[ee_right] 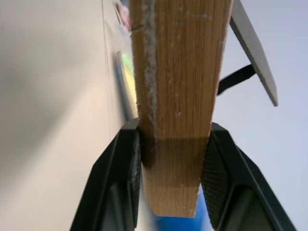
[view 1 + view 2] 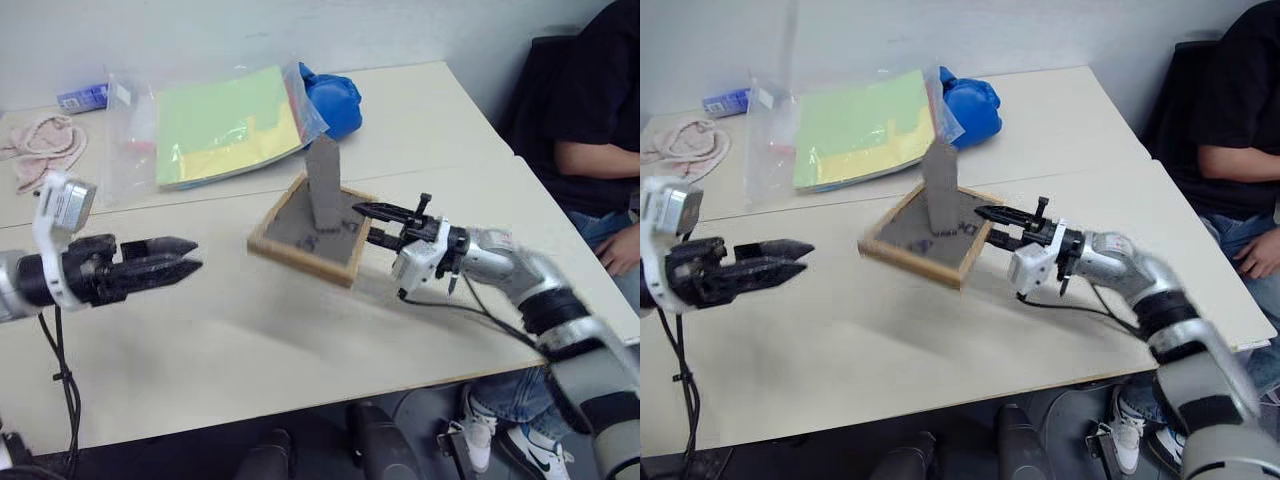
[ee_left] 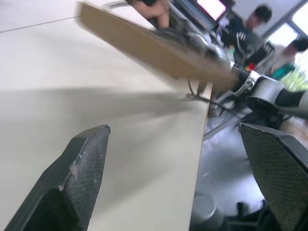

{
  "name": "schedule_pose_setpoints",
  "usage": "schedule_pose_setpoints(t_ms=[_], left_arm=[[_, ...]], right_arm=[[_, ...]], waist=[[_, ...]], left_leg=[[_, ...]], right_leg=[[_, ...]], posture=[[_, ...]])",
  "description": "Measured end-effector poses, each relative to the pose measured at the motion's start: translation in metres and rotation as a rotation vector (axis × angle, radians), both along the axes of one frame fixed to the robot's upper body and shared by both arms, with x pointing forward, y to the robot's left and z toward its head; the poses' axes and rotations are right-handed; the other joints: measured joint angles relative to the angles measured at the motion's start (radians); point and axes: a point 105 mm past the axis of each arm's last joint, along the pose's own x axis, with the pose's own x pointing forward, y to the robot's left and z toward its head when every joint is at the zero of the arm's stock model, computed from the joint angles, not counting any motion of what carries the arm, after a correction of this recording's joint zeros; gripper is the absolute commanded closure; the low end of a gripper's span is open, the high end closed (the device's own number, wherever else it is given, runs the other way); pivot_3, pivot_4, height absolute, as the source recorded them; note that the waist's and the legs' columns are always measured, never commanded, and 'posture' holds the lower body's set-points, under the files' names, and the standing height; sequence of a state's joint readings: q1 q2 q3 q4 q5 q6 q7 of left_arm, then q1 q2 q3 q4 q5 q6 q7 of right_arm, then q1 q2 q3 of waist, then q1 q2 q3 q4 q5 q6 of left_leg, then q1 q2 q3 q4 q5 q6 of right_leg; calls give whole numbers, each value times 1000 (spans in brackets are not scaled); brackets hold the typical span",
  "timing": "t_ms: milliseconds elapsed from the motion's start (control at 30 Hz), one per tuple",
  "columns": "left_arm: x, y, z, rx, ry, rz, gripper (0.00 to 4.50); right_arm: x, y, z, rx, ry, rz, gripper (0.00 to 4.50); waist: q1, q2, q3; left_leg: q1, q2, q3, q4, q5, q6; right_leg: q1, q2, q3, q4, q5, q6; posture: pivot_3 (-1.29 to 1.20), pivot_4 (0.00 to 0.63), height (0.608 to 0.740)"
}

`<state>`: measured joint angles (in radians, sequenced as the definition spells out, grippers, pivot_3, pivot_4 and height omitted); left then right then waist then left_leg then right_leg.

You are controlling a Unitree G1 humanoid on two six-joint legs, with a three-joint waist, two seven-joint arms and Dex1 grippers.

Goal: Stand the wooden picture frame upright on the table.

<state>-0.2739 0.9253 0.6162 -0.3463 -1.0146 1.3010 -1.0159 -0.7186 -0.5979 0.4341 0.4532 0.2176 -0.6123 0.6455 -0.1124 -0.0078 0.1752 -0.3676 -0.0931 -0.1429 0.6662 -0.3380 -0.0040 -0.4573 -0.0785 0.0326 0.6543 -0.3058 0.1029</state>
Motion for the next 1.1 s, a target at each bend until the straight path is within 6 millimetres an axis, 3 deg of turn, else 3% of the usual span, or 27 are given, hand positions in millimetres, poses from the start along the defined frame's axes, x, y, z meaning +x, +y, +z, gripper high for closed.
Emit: schedule_pose_setpoints(t_ms=[33,67,167,300,533,767,867,1000,1100], left_arm=[[-1,-5,-2,6,-46,0,0],[1,-7,-3,9,-76,10,0],[6,-11,-10,60,-137,53,0],[9,-15,-19,90,-153,68,0],[14,-19,-20,92,-171,73,0],[23,-18,-19,86,-169,70,0],[27,-17,-23,98,-164,64,0],[33,-12,-27,131,-163,63,0],[38,-8,-19,139,-199,62,0]], right_arm=[[-1,1,-9,74,266,44,3263],[-4,2,-13,112,425,90,3263],[-12,4,-10,205,725,202,3263],[-9,1,-13,275,906,209,3263],[-12,4,-52,243,1040,186,3263],[-23,-4,-72,179,1055,163,966],[-31,-22,-64,91,1020,131,16],[-43,-81,-25,9,982,27,16],[-57,-110,13,38,976,25,16]], waist=[[7,1,0],[21,1,0],[45,1,0],[71,1,0],[86,1,0],[84,0,0],[87,1,0],[99,0,0],[107,0,0]], left_leg=[[0,0,0,0,-1,0],[0,0,-1,1,-2,0],[1,0,-1,1,-3,-1],[0,0,0,1,-3,-1],[0,-1,3,3,-4,-1],[0,-1,3,4,-4,-2],[-1,-1,3,4,-4,-2],[-2,-1,2,6,-5,-1],[-1,0,3,6,-5,-1]], right_leg=[[0,0,0,1,0,0],[1,1,-1,1,1,-1],[1,1,-1,-2,1,-1],[-2,1,0,-1,1,-1],[-3,1,1,1,1,-1],[-4,1,1,2,1,-1],[-4,0,1,2,1,-1],[-4,1,0,2,1,-1],[-3,1,1,2,1,-1]], posture=[[0,150,740],[0,150,740],[0,150,740],[0,150,740],[0,150,740],[0,150,740],[0,150,740],[0,150,740],[0,150,740]])
